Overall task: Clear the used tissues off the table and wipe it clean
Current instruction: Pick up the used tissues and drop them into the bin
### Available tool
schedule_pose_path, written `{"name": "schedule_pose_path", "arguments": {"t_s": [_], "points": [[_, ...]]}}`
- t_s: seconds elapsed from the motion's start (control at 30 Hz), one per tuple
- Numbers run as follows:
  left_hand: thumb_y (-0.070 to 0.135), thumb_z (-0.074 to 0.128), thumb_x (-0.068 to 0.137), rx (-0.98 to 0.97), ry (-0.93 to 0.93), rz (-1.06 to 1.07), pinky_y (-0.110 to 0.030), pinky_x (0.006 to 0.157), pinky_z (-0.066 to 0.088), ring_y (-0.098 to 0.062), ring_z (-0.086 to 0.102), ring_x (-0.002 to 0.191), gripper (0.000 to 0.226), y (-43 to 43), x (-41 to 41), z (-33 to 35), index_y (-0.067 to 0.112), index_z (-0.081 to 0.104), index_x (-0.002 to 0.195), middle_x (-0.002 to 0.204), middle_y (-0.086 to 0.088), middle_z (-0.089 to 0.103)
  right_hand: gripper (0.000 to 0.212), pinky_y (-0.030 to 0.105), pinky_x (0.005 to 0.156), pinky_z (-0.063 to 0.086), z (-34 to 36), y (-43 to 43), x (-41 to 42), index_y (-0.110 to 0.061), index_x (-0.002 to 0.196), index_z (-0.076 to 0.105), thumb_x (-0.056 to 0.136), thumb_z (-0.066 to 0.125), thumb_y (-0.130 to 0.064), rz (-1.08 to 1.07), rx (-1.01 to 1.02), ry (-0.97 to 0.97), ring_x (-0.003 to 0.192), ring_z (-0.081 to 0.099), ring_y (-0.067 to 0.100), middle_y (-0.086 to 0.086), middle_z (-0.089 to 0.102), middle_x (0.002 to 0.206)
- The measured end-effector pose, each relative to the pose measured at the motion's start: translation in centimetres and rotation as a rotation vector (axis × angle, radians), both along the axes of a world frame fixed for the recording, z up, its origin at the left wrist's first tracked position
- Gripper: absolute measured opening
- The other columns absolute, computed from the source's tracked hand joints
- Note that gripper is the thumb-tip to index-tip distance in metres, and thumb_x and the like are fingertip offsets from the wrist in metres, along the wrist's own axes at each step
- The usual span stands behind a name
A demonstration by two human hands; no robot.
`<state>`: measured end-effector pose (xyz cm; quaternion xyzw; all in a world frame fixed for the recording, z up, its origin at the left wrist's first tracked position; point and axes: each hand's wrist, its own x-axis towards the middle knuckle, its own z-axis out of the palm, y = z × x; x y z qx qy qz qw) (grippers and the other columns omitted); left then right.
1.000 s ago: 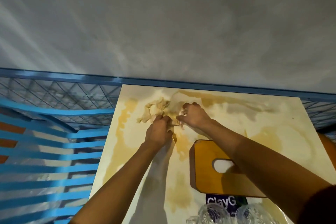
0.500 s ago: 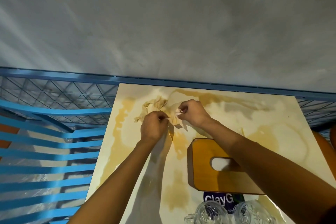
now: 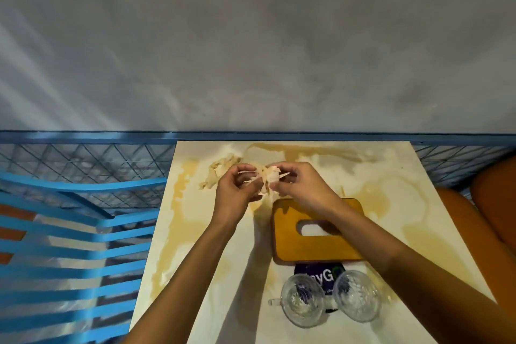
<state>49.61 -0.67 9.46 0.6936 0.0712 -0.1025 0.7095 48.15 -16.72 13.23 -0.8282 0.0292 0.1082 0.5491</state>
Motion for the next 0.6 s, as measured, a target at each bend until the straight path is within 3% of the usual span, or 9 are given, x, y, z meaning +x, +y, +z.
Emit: {"name": "schedule_pose_path", "arguments": {"t_s": [0.07,0.17,0.33,0.4,0.6], "points": [[0.006,0.071,0.085,-0.003,-0.009,-0.032,-0.032,0.066,0.061,-0.024,0.07,0.085,0.029,-1.1,-1.8,1.2,0.012,0.06,0.112,0.098,-0.009,0.069,0.046,0.03,0.084,0.057,1.3,-1.2,-2.5,-0.022,0.127,0.062,0.083,0.074,-0.014,-0.002,0.003,-0.008,0.098,0.066,0.009,-0.006,0.069,0.113],[0.006,0.071,0.084,0.046,-0.03,-0.119,-0.031,0.06,0.059,-0.021,0.068,0.076,0.019,-3.1,-4.8,2.4,0.008,0.064,0.102,0.092,-0.013,0.07,0.055,0.039,0.085,0.057,2.5,-3.5,-6.5,-0.024,0.128,0.061,0.076,0.081,-0.019,-0.028,-0.025,-0.032,0.097,0.066,0.012,-0.006,0.069,0.112],[0.011,0.072,0.085,0.12,-0.055,-0.294,-0.036,0.059,0.058,-0.018,0.063,0.065,0.006,-8.1,-10.8,4.0,0.007,0.069,0.083,0.077,-0.01,0.068,0.04,0.037,0.08,0.057,3.8,-8.2,-14.0,-0.021,0.11,0.07,0.072,0.083,-0.017,-0.115,-0.094,-0.108,0.087,0.068,0.011,-0.005,0.072,0.098],[0.012,0.072,0.085,0.09,-0.031,-0.352,-0.037,0.061,0.059,-0.014,0.064,0.066,0.007,-10.0,-13.3,4.6,0.013,0.071,0.078,0.073,-0.004,0.068,0.034,0.034,0.079,0.057,4.1,-10.2,-16.9,-0.019,0.106,0.071,0.073,0.082,-0.016,-0.141,-0.128,-0.123,0.085,0.067,0.009,-0.006,0.072,0.096],[0.019,0.069,0.088,0.054,0.031,-0.496,-0.042,0.069,0.059,-0.02,0.07,0.084,0.007,-16.0,-21.8,4.8,0.017,0.074,0.092,0.089,-0.005,0.075,0.026,0.028,0.074,0.058,4.3,-16.5,-27.4,-0.02,0.103,0.072,0.078,0.079,-0.021,-0.304,-0.199,-0.095,0.08,0.065,0.005,-0.01,0.071,0.093]]}}
